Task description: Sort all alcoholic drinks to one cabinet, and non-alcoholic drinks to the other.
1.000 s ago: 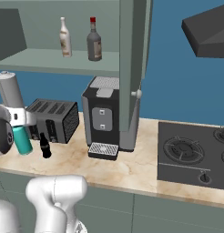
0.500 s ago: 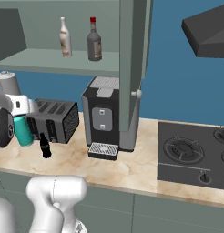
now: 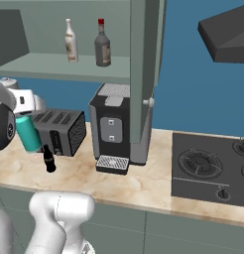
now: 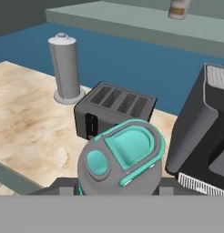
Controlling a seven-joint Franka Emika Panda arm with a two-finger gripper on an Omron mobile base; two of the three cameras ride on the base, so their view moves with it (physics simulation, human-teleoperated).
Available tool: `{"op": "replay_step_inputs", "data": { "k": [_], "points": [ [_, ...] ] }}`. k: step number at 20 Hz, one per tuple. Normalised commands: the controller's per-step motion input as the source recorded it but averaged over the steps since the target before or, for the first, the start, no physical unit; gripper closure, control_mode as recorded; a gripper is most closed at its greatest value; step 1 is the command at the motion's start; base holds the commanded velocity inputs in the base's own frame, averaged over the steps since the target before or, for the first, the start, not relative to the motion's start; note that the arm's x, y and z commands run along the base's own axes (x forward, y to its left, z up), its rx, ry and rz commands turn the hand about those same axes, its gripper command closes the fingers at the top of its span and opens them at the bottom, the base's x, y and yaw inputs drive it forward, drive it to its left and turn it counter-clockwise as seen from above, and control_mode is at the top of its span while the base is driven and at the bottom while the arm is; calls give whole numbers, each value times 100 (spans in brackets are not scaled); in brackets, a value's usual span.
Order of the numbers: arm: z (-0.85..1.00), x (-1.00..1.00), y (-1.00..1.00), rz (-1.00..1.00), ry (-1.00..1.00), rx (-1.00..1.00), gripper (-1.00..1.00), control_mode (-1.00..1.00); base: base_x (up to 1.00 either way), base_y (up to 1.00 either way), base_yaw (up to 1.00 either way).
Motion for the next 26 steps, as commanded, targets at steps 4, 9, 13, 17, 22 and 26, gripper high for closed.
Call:
{"op": "replay_step_inputs", "data": {
  "k": [4, 9, 13, 17, 22, 26],
  "points": [
    [19, 0, -33, -1, -1, -4, 100, -100, 0, 0, 0],
    [13, -2, -33, -2, -4, -3, 100, -100, 0, 0, 0],
    [11, -3, -31, -3, -4, -3, 100, -100, 0, 0, 0],
    [8, -3, -26, -3, -3, -2, 100, -100, 0, 0, 0],
    [8, -5, -21, -4, -3, -3, 100, -100, 0, 0, 0],
    [7, -8, -24, -4, -3, -3, 100, -100, 0, 0, 0]
  ]
}}
